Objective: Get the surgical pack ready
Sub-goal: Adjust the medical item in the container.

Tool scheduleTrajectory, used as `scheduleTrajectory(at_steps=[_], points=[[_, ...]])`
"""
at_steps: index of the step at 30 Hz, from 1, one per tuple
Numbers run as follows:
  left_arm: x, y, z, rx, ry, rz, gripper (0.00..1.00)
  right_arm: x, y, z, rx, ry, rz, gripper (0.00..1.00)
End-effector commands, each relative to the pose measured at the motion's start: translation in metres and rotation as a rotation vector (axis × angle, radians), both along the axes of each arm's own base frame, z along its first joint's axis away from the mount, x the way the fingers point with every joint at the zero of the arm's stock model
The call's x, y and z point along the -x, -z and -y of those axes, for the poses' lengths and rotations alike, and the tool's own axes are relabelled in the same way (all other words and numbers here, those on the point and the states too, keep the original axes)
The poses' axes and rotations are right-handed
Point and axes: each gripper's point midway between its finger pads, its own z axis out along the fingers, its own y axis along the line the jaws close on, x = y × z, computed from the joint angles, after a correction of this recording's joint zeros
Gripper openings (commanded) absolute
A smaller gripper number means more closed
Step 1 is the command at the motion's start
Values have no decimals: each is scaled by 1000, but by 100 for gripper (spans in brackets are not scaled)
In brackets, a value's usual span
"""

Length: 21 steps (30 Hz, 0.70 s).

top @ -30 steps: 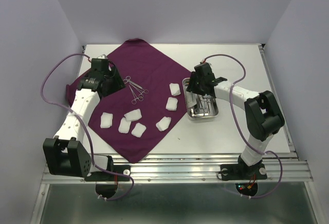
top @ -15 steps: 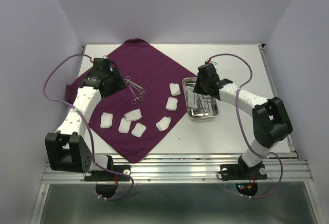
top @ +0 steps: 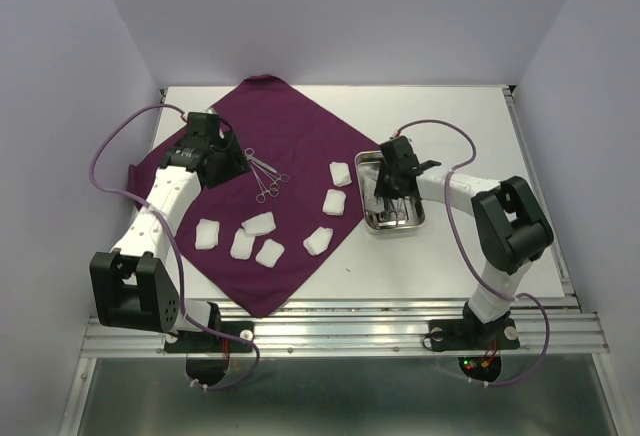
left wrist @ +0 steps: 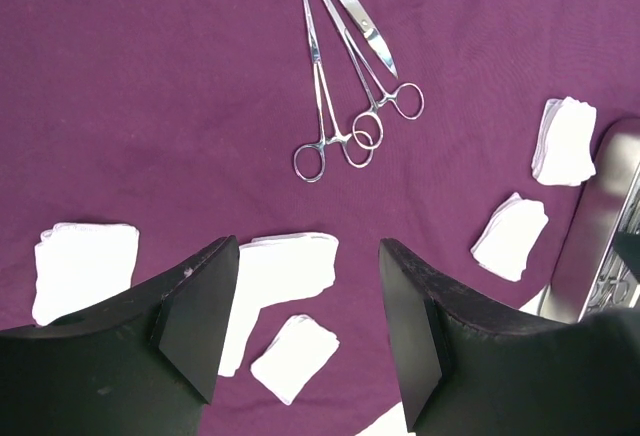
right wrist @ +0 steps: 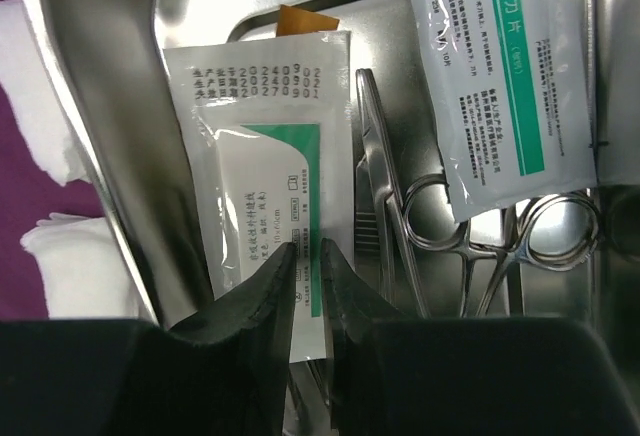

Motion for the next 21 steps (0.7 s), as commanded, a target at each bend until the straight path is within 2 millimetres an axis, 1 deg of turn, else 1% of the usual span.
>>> scheduleTrajectory(at_steps=[1, 2, 3, 5, 9, 10, 12, 16, 21], points=[[-3, -5, 5, 10, 12, 22, 69, -19, 4, -7, 0, -25, 16, 22], [-3, -5, 5, 11, 11, 21, 69, -21, 7, -7, 10, -24, 10, 22], [-3, -5, 6, 10, 14, 21, 69, -27, 5, -6, 20, -15, 20, 22], [-3, -5, 6, 9, 14, 20, 69, -29, 11, -4, 47, -15, 7, 22], [-3, -8, 6, 7, 14, 25, 69, -37, 6, 0, 78, 5, 24, 22], [-4, -8, 6, 7, 14, 27, 69, -36, 7, 2, 88, 10, 20, 22], [-5, -9, 6, 7, 14, 28, 69, -40, 4, 4, 102, 17, 27, 22], [-5, -7, 8, 7, 17, 22, 69, -42, -14, 9, 113, 39, 66, 22], [-7, -8, 10, 10, 18, 26, 69, -40, -35, 14, 104, 53, 112, 22]])
